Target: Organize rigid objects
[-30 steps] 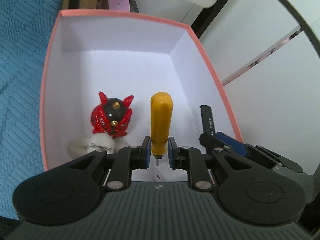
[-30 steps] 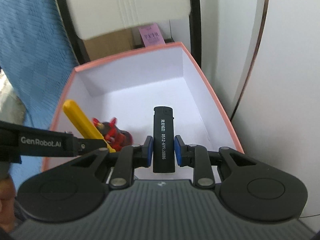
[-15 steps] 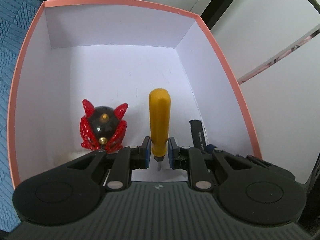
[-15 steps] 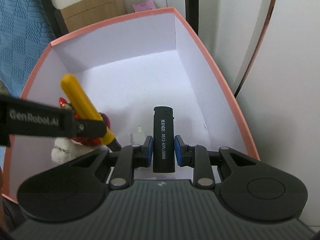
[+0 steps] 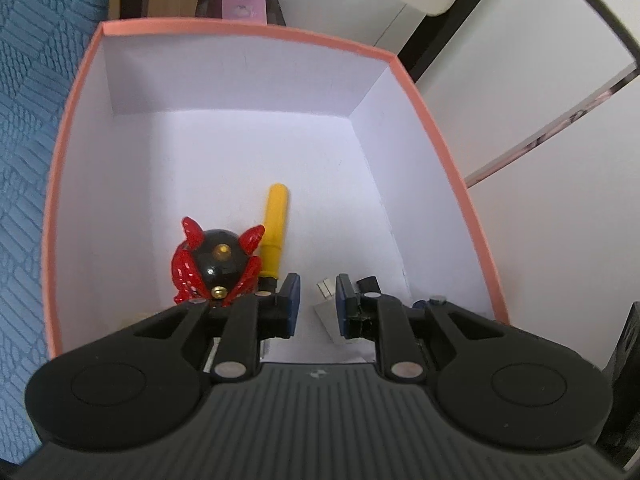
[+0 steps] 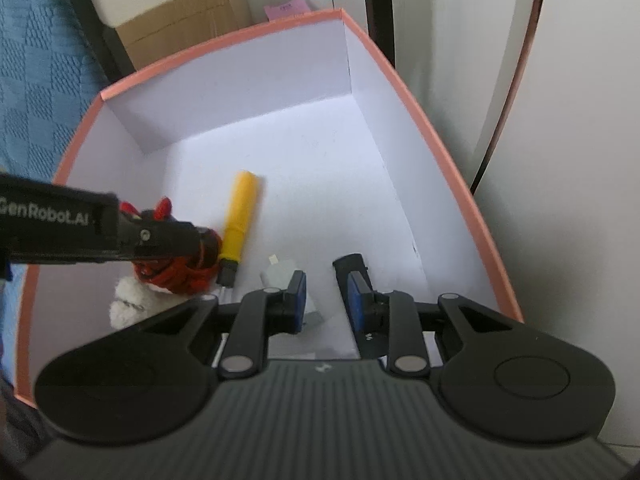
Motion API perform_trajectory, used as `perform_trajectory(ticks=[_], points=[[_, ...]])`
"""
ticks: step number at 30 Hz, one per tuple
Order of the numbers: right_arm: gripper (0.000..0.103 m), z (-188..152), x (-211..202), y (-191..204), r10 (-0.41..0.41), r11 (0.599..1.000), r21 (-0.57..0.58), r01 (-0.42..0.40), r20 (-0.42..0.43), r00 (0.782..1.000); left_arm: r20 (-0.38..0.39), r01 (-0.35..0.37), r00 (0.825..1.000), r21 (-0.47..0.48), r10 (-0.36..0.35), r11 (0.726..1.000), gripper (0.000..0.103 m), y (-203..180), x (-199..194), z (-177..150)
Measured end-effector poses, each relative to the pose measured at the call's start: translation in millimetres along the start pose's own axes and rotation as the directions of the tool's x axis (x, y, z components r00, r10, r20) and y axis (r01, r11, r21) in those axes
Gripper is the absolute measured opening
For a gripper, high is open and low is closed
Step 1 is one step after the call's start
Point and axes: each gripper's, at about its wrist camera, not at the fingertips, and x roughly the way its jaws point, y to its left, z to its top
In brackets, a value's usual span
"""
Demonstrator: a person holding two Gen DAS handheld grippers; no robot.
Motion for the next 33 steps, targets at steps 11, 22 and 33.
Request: perform_trajectory(ticks=[11,22,33], points=[[0.027,4,-77,23,0.024,1.0,-0.009,-0.023,0.138,0.99,0.13,0.016,0.991,0.019,-0.018,1.0,0.027,10,-85,-14],[0.027,-8,-163,60,0.052,0.999,-0.023,-0.047,0.272,0.961,0.242,0.017,0.969,0.111,-0.044,0.994,0.041,9,-176,-43],[0.027,-40,-219,97,0.058,0.997,-0.071,-0.036,0.343,0.937,0.316,0.03,0.946,0.131,-0.071,0.991,0.054,23,-238,-85]])
